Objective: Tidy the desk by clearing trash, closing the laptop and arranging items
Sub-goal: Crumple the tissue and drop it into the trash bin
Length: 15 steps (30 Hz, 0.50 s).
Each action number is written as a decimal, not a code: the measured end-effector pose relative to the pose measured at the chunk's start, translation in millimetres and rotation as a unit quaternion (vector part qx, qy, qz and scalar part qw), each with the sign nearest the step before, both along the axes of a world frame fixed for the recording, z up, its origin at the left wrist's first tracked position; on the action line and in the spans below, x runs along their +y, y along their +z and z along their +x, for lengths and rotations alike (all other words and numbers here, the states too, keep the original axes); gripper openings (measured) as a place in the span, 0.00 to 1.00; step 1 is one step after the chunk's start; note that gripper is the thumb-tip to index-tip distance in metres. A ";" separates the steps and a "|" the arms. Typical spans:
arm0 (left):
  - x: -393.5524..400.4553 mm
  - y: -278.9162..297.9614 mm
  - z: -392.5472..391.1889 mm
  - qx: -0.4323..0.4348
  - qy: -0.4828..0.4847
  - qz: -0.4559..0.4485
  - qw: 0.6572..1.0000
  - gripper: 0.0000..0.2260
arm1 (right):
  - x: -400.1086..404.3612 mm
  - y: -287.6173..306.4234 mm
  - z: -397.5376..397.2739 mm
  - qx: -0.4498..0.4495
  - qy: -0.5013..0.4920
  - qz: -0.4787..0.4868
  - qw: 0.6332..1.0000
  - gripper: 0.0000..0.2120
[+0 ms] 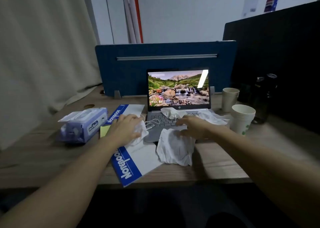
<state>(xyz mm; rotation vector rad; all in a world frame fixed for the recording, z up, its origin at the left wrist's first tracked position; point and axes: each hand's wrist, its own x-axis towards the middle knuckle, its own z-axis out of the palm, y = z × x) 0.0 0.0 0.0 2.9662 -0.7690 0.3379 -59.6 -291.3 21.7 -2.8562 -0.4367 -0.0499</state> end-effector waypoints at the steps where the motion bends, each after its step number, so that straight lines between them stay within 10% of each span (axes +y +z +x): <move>1: 0.0 0.0 0.3 -0.005 -0.006 0.015 1.000 0.30 | 2.1 -1.1 0.5 0.018 0.007 0.001 1.000 0.21; 6: 3.1 -9.0 12.6 -0.045 -0.017 0.018 0.999 0.18 | 10.9 -10.2 7.7 0.073 0.044 -0.009 0.996 0.25; 15: 10.9 0.1 36.7 -0.087 -0.016 -0.078 0.993 0.09 | 17.2 -5.0 28.8 0.027 0.075 -0.036 0.996 0.03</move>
